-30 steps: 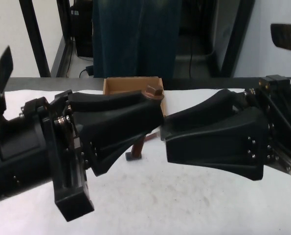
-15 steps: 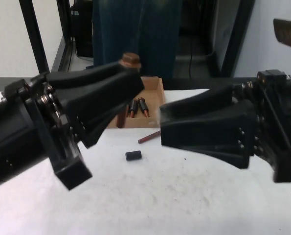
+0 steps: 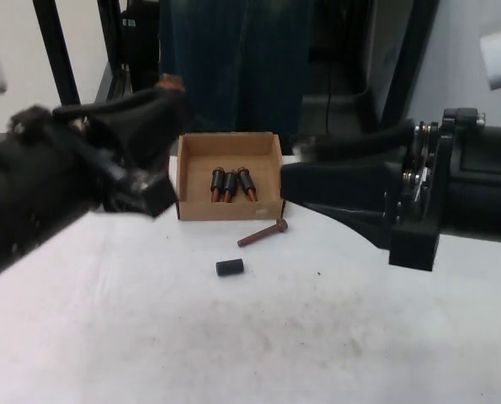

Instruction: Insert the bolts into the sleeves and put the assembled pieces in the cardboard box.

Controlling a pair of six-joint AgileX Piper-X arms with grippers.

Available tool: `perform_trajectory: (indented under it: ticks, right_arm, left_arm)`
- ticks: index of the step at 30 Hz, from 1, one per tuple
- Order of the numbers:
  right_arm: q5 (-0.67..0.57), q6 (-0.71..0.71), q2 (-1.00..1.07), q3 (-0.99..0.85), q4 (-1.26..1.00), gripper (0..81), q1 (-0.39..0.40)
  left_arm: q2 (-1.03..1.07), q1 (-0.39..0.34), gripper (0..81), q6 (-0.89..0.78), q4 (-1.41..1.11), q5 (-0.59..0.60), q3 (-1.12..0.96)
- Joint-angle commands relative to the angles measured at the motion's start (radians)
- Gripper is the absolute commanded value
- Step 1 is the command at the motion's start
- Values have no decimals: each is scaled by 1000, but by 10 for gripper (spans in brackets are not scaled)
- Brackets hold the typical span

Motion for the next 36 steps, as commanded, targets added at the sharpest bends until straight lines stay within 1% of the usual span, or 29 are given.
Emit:
perform_trajectory:
  ticks: [1, 5, 7, 12, 15, 18, 23, 30, 36]
  right_arm:
    - [70, -65, -4, 1, 37, 421, -1]
    - [153, -66, -4, 1, 46, 421, -1]
    - [224, -66, -16, -1, 60, 421, -1]
    - [452, -66, -89, -16, 134, 421, -1]
    - [527, -87, -127, -26, 168, 421, -1]
    - [544, -112, -139, -29, 177, 421, -1]
    - [564, -109, -139, -29, 216, 421, -1]
    - [577, -87, -139, -41, 305, 421, -1]
    - [631, -86, -139, -58, 324, 421, -1]
  left_arm:
    - [28, 19, 9, -4, 41, -15, -48]
    - [131, 53, 9, -40, 145, -15, -151]
    - [192, 66, 9, -49, 180, -15, -197]
    - [344, 91, 9, -54, 229, -15, -300]
    - [440, 102, 9, -54, 250, -7, -360]
    - [540, 112, 9, -61, 250, -6, -426]
    - [676, 135, 9, -59, 275, -6, -545]
    - [887, 172, 9, -42, 456, 12, -792]
    - [1034, 182, 9, -33, 541, 15, -964]
